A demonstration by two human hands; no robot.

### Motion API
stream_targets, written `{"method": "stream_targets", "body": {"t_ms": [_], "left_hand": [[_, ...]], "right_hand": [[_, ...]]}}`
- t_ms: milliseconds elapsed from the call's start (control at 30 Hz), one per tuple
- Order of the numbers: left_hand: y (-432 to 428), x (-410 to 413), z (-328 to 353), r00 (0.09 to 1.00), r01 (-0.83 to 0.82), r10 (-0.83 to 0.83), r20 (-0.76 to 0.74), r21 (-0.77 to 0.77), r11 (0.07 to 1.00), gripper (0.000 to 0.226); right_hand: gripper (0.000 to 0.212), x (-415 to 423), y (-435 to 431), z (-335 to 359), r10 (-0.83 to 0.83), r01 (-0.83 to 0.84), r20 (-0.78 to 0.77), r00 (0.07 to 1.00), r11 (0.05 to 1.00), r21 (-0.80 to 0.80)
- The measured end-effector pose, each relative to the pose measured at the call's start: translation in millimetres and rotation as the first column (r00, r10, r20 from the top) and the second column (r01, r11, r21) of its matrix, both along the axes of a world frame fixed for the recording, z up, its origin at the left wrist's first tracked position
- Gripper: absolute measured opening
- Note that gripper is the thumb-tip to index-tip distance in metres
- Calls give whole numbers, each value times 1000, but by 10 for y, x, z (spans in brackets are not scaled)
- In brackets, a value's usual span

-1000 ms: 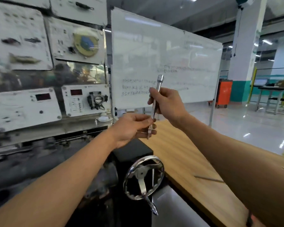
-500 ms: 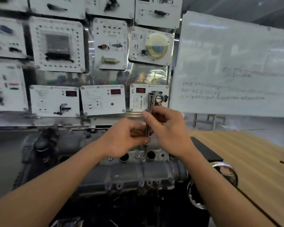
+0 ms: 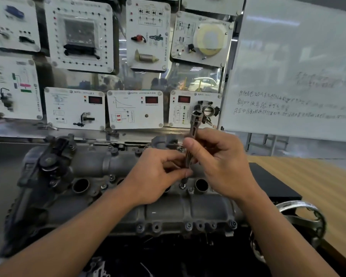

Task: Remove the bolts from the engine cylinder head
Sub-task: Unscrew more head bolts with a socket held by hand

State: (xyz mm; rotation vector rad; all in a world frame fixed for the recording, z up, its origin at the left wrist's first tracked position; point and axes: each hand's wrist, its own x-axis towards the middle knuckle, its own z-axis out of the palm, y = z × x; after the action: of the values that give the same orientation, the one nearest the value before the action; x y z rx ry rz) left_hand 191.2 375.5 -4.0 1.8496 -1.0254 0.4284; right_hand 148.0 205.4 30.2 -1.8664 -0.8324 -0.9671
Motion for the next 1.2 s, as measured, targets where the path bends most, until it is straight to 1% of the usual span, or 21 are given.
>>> {"method": "stream_targets", "body": {"t_ms": [133,233,333,433,467,500,567,600,667,767,833,867,933,1000,1067,1133,1200], "left_hand": [[-3,-53,-27,993,-67,67,95,-5,998,15],[-12,-85,-66,987,-104,107,118,-31,994,12],[-31,-117,-92,970,-156,156,186,-13,988,11],[-78,-180,-80,959,-176,173,223,-7,984,31],[-98,-191,-77,961,-180,177,213,-8,984,33],[-122,-196,-76,966,-179,178,189,-12,984,31],[-166,-189,-89,974,-180,184,132,-42,983,21],[-186,-182,-95,974,-192,198,109,-65,979,20],[-224,-177,-110,969,-226,234,75,-103,969,28],[-246,-201,-127,955,-268,280,100,-113,957,28],[-245,-216,-124,945,-295,307,112,-112,949,27],[-246,-231,-117,952,-277,289,98,-119,953,27],[-253,-265,-103,981,-160,173,92,-137,978,24],[-244,-294,-99,987,-70,89,137,-133,989,26],[-222,-292,-107,980,-72,93,174,-124,990,24],[-222,-273,-129,970,-127,156,186,-155,980,22],[-239,-279,-157,964,-164,204,169,-226,960,17]], "right_hand": [[13,16,33,8,35,-36,-13,999,999,-9],[16,40,57,-8,58,-58,-8,998,998,-32],[18,37,-25,-35,89,-88,6,996,991,-101],[16,6,-107,-69,111,-106,29,993,985,-137],[16,-4,-125,-76,117,-113,24,993,985,-129],[17,-9,-139,-77,121,-119,10,993,985,-122],[20,-12,-159,-55,120,-124,-38,992,985,-122],[20,-12,-161,-35,118,-124,-56,991,986,-114],[15,-26,-148,7,113,-115,-45,993,992,-56],[12,-83,-88,27,132,-133,9,991,989,61],[12,-126,-46,16,146,-147,19,989,987,70],[10,-152,-31,20,148,-148,8,989,988,49],[2,-181,-39,52,144,-146,-35,989,988,-41],[10,-190,-80,91,105,-114,-64,992,981,-157],[14,-199,-121,113,71,-84,-66,995,972,-222],[11,-222,-126,110,52,-60,-43,998,975,-214],[6,-249,-111,105,53,-55,-23,998,991,-123]]}}
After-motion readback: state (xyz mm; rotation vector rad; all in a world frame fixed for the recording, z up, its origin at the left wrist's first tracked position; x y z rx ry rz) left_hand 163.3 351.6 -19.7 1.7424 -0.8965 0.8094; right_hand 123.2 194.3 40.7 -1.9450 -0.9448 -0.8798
